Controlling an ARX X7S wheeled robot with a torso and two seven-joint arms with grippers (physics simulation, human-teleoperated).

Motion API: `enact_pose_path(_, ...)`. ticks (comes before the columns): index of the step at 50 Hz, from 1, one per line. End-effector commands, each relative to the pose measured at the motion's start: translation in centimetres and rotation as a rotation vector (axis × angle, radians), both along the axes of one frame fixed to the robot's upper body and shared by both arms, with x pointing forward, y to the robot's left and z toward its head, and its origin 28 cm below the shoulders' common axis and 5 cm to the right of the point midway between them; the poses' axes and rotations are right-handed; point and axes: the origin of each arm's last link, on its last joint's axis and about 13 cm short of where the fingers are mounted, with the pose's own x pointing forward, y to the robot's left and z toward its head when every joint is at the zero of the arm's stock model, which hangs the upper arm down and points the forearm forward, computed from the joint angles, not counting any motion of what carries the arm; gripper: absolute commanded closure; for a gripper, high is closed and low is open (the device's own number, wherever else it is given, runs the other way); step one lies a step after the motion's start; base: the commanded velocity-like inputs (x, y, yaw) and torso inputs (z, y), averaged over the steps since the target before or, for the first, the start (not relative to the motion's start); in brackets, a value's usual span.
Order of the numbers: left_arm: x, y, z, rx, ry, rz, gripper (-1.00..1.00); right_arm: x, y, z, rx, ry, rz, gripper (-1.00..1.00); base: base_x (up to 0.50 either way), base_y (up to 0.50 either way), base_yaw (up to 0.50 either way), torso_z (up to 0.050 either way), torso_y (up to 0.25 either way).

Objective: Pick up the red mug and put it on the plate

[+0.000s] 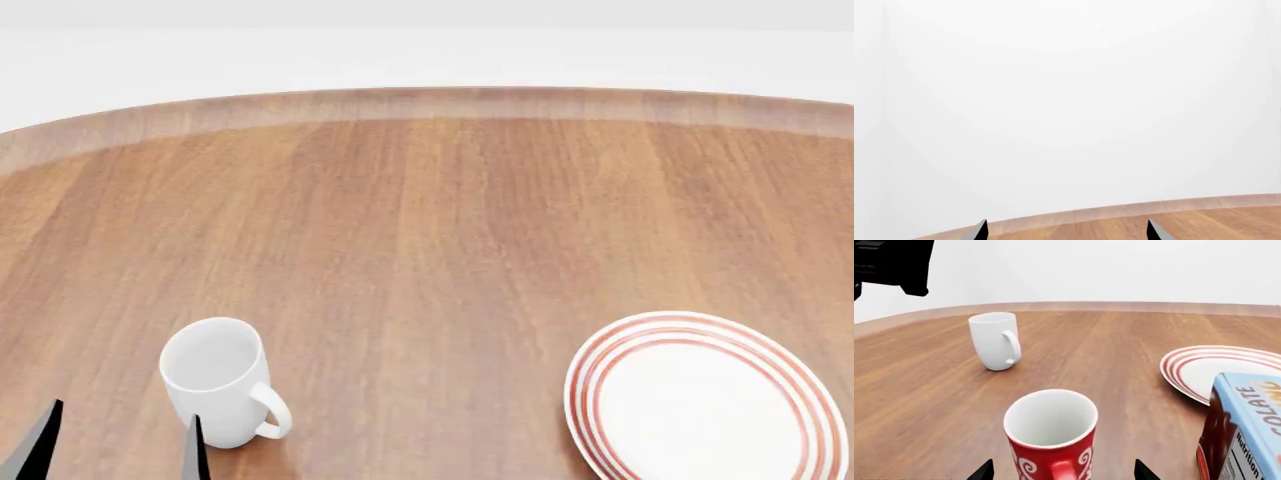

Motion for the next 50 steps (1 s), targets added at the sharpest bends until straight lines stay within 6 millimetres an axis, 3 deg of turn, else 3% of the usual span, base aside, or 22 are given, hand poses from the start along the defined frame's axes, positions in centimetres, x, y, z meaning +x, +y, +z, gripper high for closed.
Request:
enact_pose_path(1, 0.0, 0.0, 0.0, 0.002, -0.001, 0.002, -1.0, -0.4, 0.1, -0.2, 0.008, 0.005, -0.001, -1.0, 0.0, 0.0, 0.0, 0.0, 0.0)
enact_pose_path(16, 0.0, 0.0, 0.0, 0.002, -0.002, 0.0, -1.0, -1.1, 0.0, -0.8, 0.023, 0.02, -0.013, -1.0, 0.0, 0.0, 0.0, 0.0, 0.0)
enact_pose_path(50, 0.0, 0.0, 0.0, 0.0, -0.007, -0.002, -1.0, -0.6, -0.5, -3.2, 0.023, 0.05, -0.027, -1.0, 0.0, 0.0, 0.0, 0.0, 0.0)
